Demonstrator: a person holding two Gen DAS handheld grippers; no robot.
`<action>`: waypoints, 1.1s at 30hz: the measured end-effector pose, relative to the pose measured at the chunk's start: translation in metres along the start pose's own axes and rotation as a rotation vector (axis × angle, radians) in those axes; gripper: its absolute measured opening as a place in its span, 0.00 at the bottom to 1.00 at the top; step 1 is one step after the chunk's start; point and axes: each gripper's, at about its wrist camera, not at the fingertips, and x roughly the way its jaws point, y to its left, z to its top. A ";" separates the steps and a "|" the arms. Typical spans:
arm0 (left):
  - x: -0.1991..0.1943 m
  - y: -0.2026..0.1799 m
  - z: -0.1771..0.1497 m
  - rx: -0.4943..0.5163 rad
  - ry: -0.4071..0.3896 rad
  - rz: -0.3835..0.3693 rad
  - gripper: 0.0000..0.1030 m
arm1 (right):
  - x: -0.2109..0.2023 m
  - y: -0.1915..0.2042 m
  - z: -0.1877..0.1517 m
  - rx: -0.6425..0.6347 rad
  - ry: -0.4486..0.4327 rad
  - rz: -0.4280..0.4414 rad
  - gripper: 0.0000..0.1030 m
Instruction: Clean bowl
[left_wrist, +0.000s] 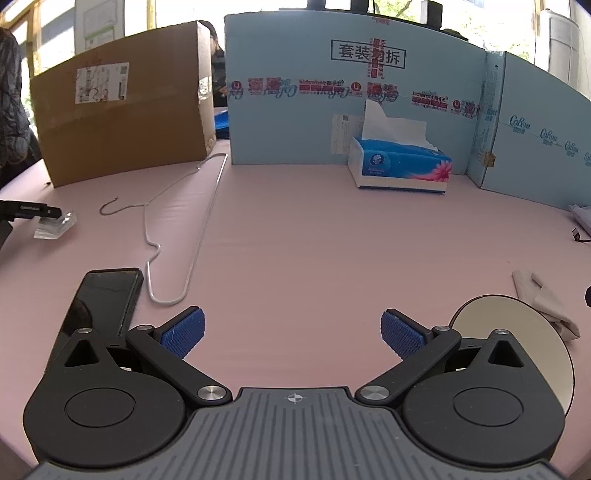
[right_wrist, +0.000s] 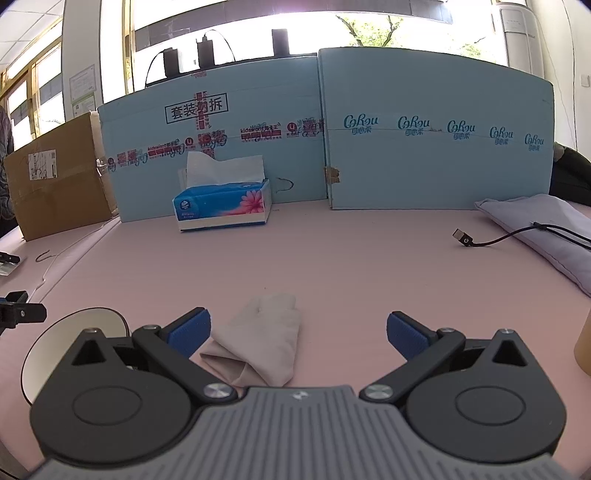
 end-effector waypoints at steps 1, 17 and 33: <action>0.000 0.000 0.000 0.000 0.000 -0.001 1.00 | 0.000 0.000 0.000 -0.001 0.000 0.000 1.00; -0.002 -0.004 -0.002 0.020 0.009 -0.044 1.00 | 0.000 0.002 0.000 -0.005 0.002 -0.002 1.00; -0.006 -0.007 -0.005 0.063 -0.008 -0.068 1.00 | -0.004 0.000 0.001 0.002 -0.009 -0.007 1.00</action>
